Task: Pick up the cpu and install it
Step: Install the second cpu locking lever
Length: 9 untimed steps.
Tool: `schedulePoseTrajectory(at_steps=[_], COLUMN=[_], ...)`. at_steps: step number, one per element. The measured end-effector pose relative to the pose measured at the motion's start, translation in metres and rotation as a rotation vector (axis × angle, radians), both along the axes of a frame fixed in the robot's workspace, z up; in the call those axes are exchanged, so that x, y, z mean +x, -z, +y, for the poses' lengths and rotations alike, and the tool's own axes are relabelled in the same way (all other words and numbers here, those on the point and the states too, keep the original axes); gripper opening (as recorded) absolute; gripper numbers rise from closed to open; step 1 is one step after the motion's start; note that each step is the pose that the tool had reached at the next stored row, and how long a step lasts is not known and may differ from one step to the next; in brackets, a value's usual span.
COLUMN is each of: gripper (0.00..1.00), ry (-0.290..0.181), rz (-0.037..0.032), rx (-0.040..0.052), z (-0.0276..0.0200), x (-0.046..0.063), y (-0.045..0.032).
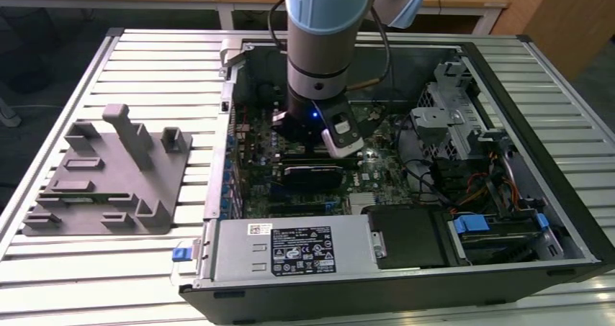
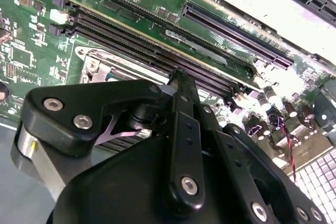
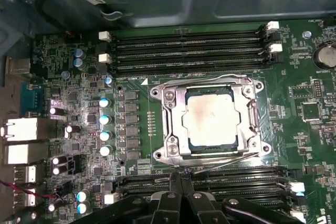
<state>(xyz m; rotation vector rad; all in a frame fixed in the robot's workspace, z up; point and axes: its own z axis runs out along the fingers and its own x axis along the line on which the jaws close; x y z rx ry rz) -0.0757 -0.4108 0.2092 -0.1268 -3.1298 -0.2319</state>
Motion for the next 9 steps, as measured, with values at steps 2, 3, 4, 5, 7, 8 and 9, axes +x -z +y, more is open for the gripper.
schedulePoseTrajectory(at_steps=[2,3,4,5,7,8,9], gripper=[0.11,0.11,0.11,0.11,0.11,0.11,0.11], ry=[0.0,0.0,0.0,0.0,0.0,0.0,0.0], rz=[0.0001,0.0,-0.0001,0.0,-0.0002,0.0,0.0], rx=[0.0051,0.0096,0.0154,0.0185,0.0218,0.0252,0.0306], z=[0.0,0.0,0.0,0.0,0.0001,0.0,-0.0001], x=[-0.0016,-0.0021,-0.0024,-0.0028,-0.0032,-0.0033,-0.0034], y=[0.0013,0.0018,0.0021,0.0023,0.0028,0.003,0.0032])
